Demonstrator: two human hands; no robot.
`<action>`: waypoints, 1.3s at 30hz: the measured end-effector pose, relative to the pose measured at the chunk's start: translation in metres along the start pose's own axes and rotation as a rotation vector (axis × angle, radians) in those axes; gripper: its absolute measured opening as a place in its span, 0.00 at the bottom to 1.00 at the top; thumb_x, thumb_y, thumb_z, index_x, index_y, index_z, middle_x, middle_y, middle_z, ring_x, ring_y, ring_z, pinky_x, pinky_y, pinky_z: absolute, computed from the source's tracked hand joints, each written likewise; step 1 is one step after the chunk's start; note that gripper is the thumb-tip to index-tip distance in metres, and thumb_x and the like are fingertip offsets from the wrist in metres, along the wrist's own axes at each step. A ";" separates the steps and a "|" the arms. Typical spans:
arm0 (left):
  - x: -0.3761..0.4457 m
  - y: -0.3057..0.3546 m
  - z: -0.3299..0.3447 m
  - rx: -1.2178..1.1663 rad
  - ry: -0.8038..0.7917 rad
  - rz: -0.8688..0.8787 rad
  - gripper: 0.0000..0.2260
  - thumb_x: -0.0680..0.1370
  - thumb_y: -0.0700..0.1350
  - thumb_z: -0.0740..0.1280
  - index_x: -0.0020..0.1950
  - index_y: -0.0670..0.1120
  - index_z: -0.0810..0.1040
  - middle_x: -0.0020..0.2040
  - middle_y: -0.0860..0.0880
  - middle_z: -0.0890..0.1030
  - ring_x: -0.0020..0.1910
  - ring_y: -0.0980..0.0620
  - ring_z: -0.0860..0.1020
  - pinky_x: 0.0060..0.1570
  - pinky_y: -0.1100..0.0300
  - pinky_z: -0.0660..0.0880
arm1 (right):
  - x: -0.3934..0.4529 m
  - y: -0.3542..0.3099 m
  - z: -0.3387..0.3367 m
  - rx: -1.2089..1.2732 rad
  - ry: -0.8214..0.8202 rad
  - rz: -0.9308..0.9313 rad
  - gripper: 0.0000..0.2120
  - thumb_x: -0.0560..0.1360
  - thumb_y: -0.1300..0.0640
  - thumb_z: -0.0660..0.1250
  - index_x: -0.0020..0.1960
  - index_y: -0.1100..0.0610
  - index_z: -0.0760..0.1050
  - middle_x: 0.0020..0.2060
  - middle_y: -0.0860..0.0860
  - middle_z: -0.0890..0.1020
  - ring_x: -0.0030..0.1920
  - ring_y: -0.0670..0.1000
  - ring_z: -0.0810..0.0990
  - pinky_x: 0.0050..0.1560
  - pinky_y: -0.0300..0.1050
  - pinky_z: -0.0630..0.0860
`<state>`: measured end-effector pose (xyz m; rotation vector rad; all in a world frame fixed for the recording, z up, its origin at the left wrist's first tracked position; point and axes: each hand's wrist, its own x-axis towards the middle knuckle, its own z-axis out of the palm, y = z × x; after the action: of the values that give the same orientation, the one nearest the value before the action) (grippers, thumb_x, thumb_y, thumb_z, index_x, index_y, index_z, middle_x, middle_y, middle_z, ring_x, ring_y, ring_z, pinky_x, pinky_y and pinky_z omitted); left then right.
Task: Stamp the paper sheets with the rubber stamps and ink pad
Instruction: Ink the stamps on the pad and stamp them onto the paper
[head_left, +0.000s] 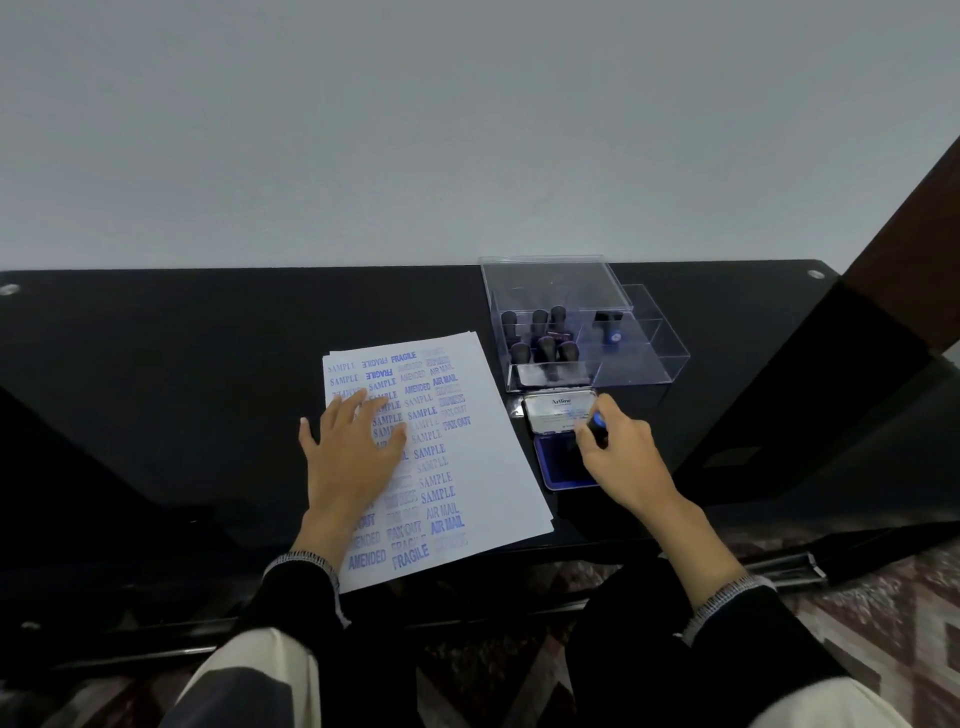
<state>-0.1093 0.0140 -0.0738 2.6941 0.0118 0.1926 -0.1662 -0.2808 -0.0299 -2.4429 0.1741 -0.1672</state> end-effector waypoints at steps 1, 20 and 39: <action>0.000 0.000 0.000 0.000 0.000 0.001 0.23 0.80 0.59 0.59 0.73 0.53 0.68 0.77 0.52 0.63 0.78 0.50 0.54 0.74 0.40 0.42 | -0.003 -0.002 0.002 0.005 -0.009 -0.003 0.08 0.79 0.54 0.60 0.44 0.53 0.63 0.35 0.58 0.77 0.34 0.61 0.77 0.32 0.59 0.74; -0.003 0.012 0.003 -0.055 0.095 0.177 0.11 0.82 0.46 0.61 0.60 0.46 0.79 0.58 0.52 0.78 0.58 0.52 0.73 0.57 0.56 0.69 | -0.006 -0.021 0.011 -0.280 -0.068 -0.068 0.07 0.80 0.58 0.59 0.46 0.54 0.60 0.31 0.48 0.70 0.33 0.55 0.73 0.31 0.45 0.65; -0.008 0.011 0.009 -0.367 0.026 0.180 0.04 0.77 0.49 0.68 0.50 0.56 0.83 0.59 0.59 0.78 0.62 0.59 0.69 0.62 0.61 0.59 | 0.033 -0.083 0.053 0.029 -0.228 -0.325 0.07 0.80 0.55 0.62 0.50 0.59 0.70 0.32 0.51 0.75 0.30 0.47 0.70 0.31 0.35 0.67</action>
<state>-0.1166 -0.0001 -0.0778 2.3248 -0.2365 0.2578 -0.1179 -0.1900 -0.0155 -2.4245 -0.3242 -0.0316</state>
